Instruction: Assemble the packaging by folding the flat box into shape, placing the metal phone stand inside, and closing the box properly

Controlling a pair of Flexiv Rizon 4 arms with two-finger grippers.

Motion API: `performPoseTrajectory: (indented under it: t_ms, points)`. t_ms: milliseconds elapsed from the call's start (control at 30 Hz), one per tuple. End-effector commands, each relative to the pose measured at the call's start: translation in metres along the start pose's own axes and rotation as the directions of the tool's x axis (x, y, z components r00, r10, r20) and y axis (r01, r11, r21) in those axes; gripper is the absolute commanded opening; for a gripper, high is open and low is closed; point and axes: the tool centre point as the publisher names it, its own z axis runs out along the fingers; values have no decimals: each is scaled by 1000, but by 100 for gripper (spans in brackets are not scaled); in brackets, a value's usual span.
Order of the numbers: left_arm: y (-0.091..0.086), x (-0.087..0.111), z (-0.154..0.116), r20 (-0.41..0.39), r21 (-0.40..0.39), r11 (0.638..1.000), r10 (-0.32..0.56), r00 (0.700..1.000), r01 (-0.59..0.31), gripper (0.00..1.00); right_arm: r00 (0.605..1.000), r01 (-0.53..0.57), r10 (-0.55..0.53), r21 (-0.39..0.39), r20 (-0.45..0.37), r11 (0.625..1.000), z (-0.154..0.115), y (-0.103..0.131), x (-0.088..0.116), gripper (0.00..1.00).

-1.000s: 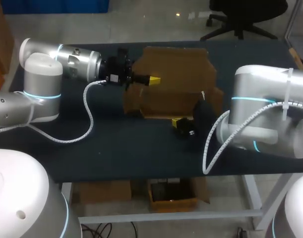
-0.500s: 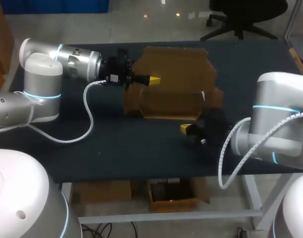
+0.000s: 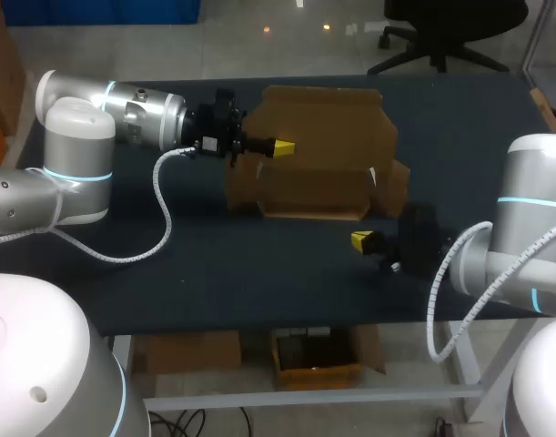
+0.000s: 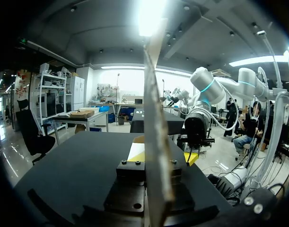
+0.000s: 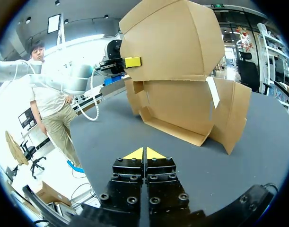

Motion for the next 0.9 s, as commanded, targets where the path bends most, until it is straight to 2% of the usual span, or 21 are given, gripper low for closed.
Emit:
performPoseTrajectory:
  t_ms: [33, 233, 567, 767, 900]
  points:
    - [3, 0, 2, -1, 1, 1000, 1, 1000, -1, 0, 1000, -2, 2, 1, -9, 1000, -35, 0, -10, 0]
    - [3, 0, 2, -1, 1, 1000, 1, 1000, -1, 0, 1000, 5, -5, 4, 5, 1000, -53, -4, -20, 0]
    - [3, 0, 2, -1, 1, 1000, 1, 1000, -1, 0, 998, 21, -24, 57, 53, 998, -78, -11, -36, 0]
    - [3, 0, 2, -1, 1, 1000, 1, 1000, -1, 0, 997, 32, -38, 82, 72, 996, -82, -12, -46, 0]
    - [3, 0, 2, -1, 1, 1000, 1, 1000, -1, 0, 995, 39, -46, 84, 84, 996, -84, -11, -53, 9]
